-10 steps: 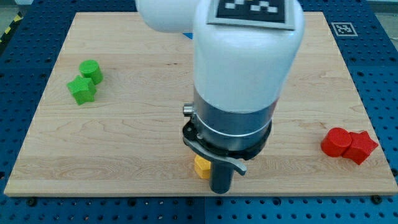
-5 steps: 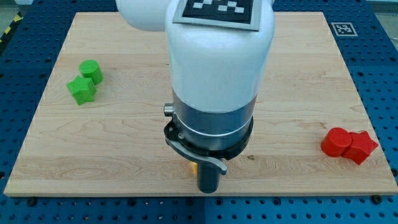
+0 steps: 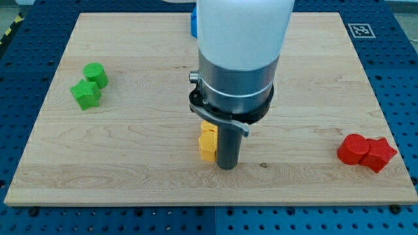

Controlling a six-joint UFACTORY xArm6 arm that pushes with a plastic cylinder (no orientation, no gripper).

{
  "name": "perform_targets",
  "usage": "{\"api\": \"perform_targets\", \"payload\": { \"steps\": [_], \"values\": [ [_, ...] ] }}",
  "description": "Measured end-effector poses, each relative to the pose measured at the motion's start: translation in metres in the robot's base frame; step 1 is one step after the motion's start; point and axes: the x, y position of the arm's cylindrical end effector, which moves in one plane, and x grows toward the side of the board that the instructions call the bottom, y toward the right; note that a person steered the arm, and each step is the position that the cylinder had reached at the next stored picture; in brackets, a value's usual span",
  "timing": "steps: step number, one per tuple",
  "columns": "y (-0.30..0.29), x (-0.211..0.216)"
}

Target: Slide the yellow hexagon along with yellow heart towards the center

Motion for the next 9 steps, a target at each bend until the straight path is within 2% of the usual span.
{"api": "perform_targets", "payload": {
  "steps": [2,5,7,9],
  "values": [
    [-0.002,0.036],
    [-0.012,0.028],
    [-0.043,0.019],
    [-0.043,0.008]
  ]
}}
